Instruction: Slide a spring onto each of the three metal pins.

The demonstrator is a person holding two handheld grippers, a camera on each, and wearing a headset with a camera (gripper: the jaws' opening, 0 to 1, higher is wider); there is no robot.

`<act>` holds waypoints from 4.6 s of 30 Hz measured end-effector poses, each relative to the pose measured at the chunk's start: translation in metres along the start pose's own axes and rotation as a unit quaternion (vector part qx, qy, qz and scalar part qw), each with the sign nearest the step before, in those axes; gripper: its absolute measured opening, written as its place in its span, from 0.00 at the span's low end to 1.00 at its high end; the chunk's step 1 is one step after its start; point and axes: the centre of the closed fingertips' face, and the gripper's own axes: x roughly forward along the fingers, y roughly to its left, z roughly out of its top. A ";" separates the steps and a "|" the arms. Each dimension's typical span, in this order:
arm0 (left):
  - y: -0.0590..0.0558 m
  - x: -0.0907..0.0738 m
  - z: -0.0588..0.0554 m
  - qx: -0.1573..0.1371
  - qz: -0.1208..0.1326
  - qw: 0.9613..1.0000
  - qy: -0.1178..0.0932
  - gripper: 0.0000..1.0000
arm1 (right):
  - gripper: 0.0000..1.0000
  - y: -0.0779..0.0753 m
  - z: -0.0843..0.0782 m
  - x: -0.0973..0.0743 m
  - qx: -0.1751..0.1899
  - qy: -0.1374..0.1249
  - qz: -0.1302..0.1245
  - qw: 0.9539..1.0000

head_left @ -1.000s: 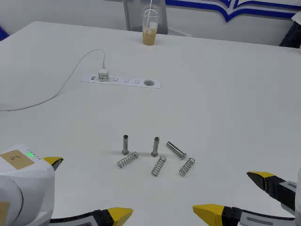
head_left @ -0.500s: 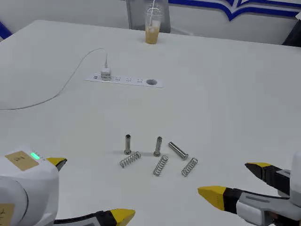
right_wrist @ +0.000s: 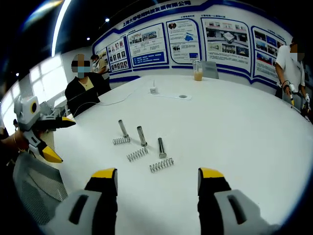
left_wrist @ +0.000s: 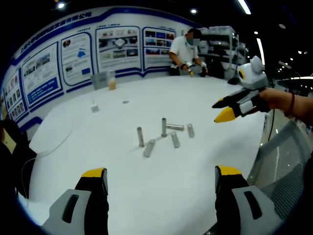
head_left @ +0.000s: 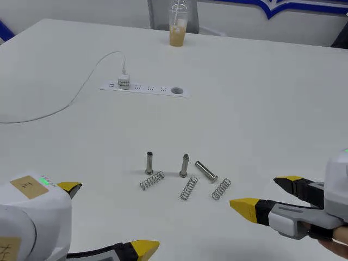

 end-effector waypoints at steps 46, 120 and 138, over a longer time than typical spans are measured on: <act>-0.004 0.008 -0.001 0.010 -0.009 1.000 -0.005 0.90 | 0.38 -0.007 0.020 0.107 -0.043 0.044 0.045 0.997; -0.004 0.006 0.006 0.028 -0.013 0.999 -0.014 0.81 | 0.09 -0.015 0.035 0.096 -0.044 0.042 0.014 0.998; 0.001 0.004 0.006 0.027 -0.004 0.999 -0.016 0.80 | 0.09 -0.017 0.023 0.084 -0.047 0.063 -0.007 0.997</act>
